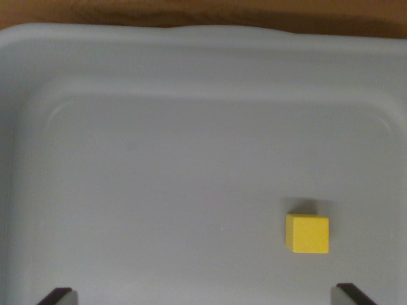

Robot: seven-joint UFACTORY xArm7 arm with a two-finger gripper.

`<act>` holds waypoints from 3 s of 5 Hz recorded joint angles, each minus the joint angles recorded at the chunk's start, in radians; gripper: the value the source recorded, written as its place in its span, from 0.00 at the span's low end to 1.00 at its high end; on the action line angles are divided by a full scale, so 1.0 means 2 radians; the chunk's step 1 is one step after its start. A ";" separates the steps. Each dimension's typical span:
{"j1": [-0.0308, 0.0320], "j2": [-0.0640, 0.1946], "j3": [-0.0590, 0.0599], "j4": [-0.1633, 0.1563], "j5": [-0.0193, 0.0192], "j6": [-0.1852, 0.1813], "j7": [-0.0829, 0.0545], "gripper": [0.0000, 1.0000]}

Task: Pick yellow cube

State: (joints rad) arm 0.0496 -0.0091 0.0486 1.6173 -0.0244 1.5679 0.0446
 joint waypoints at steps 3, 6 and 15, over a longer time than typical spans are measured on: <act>-0.0002 0.000 0.000 -0.001 0.0002 -0.001 0.000 0.00; -0.0033 0.006 -0.002 -0.009 0.0024 -0.013 -0.007 0.00; -0.0176 0.034 -0.011 -0.049 0.0129 -0.069 -0.037 0.00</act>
State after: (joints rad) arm 0.0144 0.0590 0.0272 1.5183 0.0015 1.4306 -0.0285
